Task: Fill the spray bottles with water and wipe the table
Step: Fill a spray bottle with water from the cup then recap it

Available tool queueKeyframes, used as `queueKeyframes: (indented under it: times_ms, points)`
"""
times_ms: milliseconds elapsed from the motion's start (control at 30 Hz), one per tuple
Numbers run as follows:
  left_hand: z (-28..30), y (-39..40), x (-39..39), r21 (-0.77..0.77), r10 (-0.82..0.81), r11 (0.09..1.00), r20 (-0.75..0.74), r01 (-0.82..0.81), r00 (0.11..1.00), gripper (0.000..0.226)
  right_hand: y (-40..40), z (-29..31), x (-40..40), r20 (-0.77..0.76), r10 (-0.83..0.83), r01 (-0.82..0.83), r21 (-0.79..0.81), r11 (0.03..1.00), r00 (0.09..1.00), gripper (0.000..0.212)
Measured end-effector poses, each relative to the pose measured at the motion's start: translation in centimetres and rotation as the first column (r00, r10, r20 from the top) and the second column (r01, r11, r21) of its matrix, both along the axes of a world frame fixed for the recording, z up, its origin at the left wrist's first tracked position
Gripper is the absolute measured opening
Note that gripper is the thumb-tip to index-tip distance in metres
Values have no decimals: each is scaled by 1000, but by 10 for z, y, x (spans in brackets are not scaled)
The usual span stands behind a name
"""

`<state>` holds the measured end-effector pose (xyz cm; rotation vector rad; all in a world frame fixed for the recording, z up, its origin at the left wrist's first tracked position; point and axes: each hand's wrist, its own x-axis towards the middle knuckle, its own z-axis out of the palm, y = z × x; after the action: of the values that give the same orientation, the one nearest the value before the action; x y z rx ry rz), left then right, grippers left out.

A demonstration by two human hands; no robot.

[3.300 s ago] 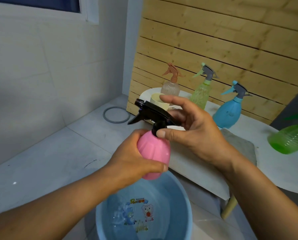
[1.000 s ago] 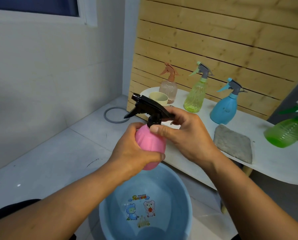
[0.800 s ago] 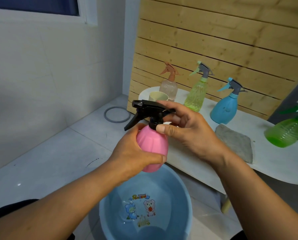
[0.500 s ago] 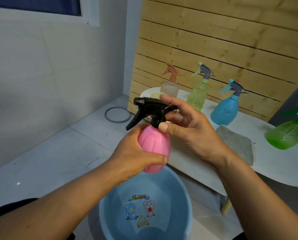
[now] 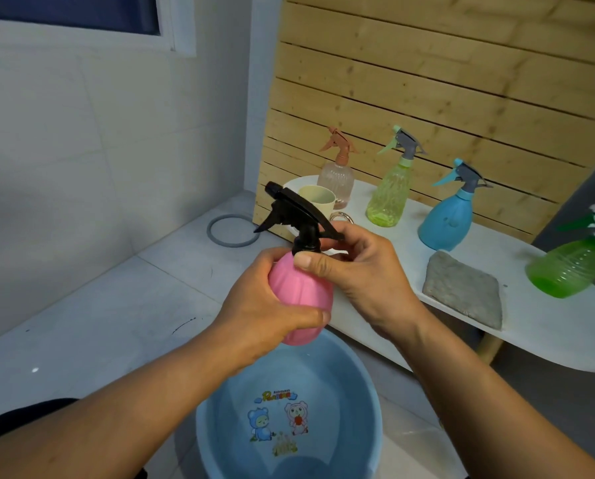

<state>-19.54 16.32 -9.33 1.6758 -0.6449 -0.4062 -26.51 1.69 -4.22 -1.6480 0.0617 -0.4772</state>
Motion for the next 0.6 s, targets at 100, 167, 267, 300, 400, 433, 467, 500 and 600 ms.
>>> queueKeyframes:
  times_ms: [100, 167, 267, 300, 400, 433, 467, 500, 600]
  points:
    - [-1, -1, -1, -1, 9, 1000, 4, -9, 1000, 96, 5, -5, 0, -11, -37, 37, -28, 999, 999, 36]
    - [-1, -2, -1, -13, 11, 1000, -5, -11, 1000, 94, 8, -8, 2, -27, -107, 104, -95, 990, 994, 45]
    - [0, -3, -1, -26, 16, 1000, -13, -16, 1000, 90, 7, -9, 1, -69, -155, 137, -218, 966, 986, 57]
    - [1, -3, 0, -22, 26, 999, -5, -26, 1000, 90, 6, -7, -1, -83, -146, 123, -238, 964, 986, 56]
    - [1, -4, 0, -6, 58, 998, 16, -57, 998, 94, 4, -2, -3, -60, -126, 102, -312, 945, 990, 38]
    - [1, -5, 1, -10, 68, 998, 14, -67, 998, 94, 5, -2, -3, -32, -141, 125, -305, 944, 989, 32]
    - [0, -5, 1, -15, 74, 997, 10, -74, 997, 93, 7, -3, -3, -13, -177, 167, -270, 948, 984, 30]
    - [-1, -5, 1, -18, 79, 997, 4, -79, 997, 92, 11, -4, -3, -11, -224, 216, -234, 948, 974, 33]
    - [-1, -7, 1, -50, 97, 994, -32, -99, 995, 82, 23, -9, -3, -50, -326, 310, -201, 929, 944, 50]
